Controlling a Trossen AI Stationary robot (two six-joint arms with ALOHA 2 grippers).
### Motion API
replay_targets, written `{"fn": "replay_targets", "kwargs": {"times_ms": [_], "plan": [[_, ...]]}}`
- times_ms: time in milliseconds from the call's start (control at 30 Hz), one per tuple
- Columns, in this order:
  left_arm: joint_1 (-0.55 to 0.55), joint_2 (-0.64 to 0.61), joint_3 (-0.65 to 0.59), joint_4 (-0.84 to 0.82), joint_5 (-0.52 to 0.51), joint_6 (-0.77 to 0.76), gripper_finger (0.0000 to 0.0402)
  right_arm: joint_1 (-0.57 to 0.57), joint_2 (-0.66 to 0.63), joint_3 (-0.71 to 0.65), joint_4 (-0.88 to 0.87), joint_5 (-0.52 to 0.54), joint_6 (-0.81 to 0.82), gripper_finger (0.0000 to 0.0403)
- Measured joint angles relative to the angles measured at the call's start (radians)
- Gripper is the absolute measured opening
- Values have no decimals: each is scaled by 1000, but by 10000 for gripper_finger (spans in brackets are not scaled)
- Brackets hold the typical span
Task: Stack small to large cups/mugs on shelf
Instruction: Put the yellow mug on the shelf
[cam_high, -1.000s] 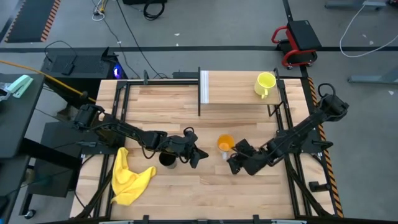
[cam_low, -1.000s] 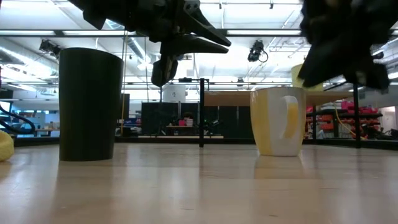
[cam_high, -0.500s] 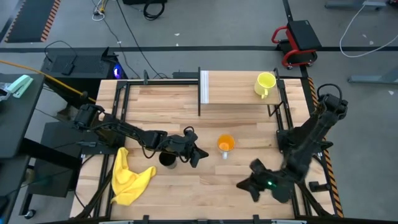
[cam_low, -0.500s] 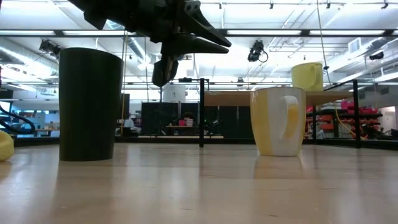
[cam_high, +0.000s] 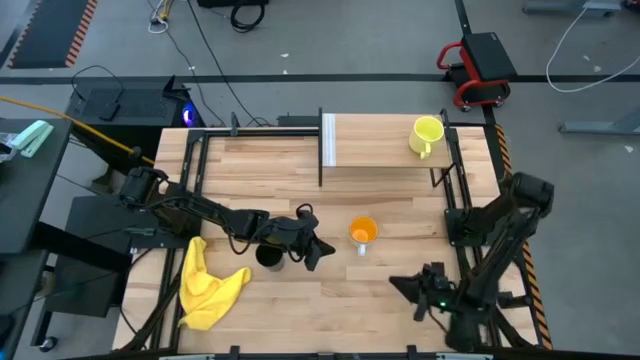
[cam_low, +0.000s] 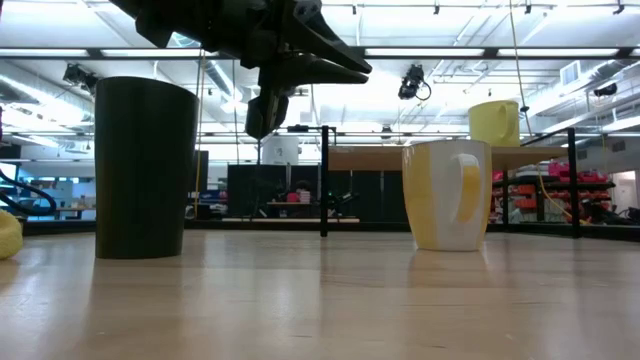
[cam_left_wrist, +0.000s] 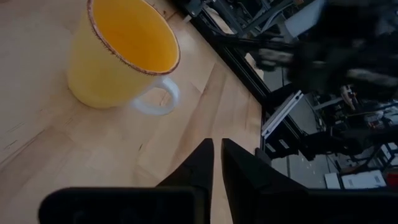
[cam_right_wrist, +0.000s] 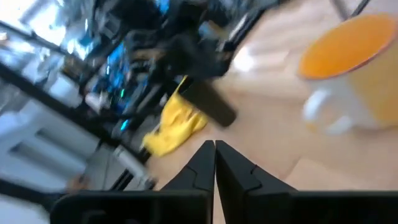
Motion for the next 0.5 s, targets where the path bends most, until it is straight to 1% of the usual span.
{"fn": "replay_targets", "kwargs": {"times_ms": [67,167,333,433,500], "plan": [[0,0,0,0,0,-1,35,-27,60,-23,0,25,60,24],[0,0,0,0,8,-1,32,-82,139,-38,0,1,125,32],[0,0,0,-2,28,-5,31,-161,225,-38,6,-97,129,55],[0,0,0,-2,35,-28,35,-193,235,-37,25,-100,121,74],[0,0,0,-2,35,-29,37,-213,235,-37,36,-100,85,88]]}}
